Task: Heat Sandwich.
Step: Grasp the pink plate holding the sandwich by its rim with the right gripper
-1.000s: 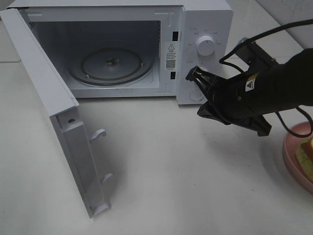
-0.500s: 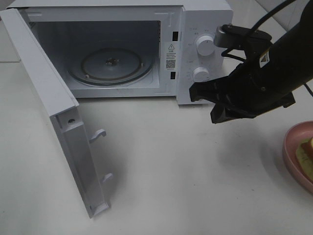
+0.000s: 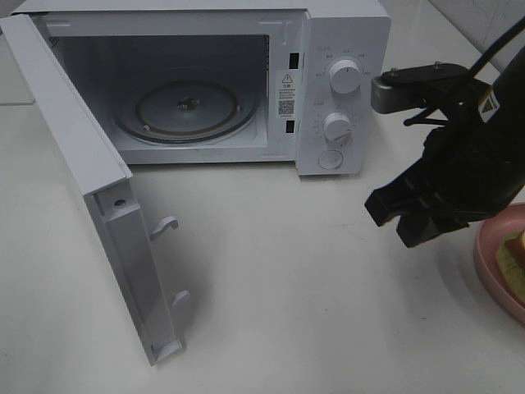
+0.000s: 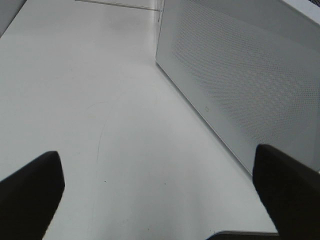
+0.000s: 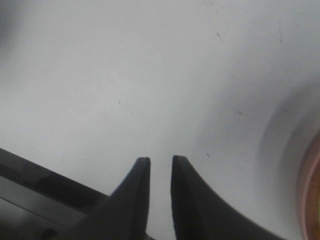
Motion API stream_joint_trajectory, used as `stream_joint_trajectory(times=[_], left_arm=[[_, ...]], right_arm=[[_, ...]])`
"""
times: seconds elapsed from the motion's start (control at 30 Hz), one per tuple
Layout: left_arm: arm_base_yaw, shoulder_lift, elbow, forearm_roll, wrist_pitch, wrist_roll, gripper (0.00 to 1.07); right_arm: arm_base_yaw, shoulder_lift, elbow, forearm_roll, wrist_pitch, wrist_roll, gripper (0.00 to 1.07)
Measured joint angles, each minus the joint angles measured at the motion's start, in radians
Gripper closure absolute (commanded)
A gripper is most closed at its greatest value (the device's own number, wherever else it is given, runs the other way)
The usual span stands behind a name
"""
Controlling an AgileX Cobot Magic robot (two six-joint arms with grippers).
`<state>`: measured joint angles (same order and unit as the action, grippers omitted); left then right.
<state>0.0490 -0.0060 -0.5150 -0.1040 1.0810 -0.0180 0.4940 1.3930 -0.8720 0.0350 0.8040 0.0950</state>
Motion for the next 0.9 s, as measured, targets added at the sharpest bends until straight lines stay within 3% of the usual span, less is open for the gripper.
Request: stream_joint_trajectory(times=[0.03, 0.07, 0.1, 0.17, 0.2, 0.23, 0.3, 0.57, 0.9], left_arm=[[0.0, 0.0, 0.0, 0.0, 0.0, 0.0, 0.1], [0.0, 0.0, 0.0, 0.0, 0.0, 0.0, 0.1], [0.0, 0.0, 0.0, 0.0, 0.0, 0.0, 0.1], [0.0, 0.0, 0.0, 0.0, 0.0, 0.0, 0.1], [0.0, 0.0, 0.0, 0.0, 0.0, 0.0, 0.1], [0.0, 0.0, 0.0, 0.0, 0.0, 0.0, 0.1], [0.0, 0.0, 0.0, 0.0, 0.0, 0.0, 0.1], [0.0, 0.0, 0.0, 0.0, 0.0, 0.0, 0.1], [0.0, 0.0, 0.0, 0.0, 0.0, 0.0, 0.1]], right_arm=[[0.0, 0.0, 0.0, -0.035, 0.031, 0.011, 0.69], [0.0, 0.0, 0.0, -0.058, 0.04, 0.021, 0.51], [0.0, 0.0, 0.0, -0.058, 0.04, 0.021, 0.51], [0.0, 0.0, 0.0, -0.095, 0.05, 0.041, 0.31], [0.0, 0.0, 0.0, -0.126, 0.054, 0.059, 0.14], [0.0, 0.0, 0.0, -0.141, 0.054, 0.062, 0.09], [0.0, 0.0, 0.0, -0.149, 0.054, 0.063, 0.04], [-0.001, 0.0, 0.0, -0.168, 0.06, 0.095, 0.07], [-0.075, 0.0, 0.0, -0.177, 0.097, 0.184, 0.12]])
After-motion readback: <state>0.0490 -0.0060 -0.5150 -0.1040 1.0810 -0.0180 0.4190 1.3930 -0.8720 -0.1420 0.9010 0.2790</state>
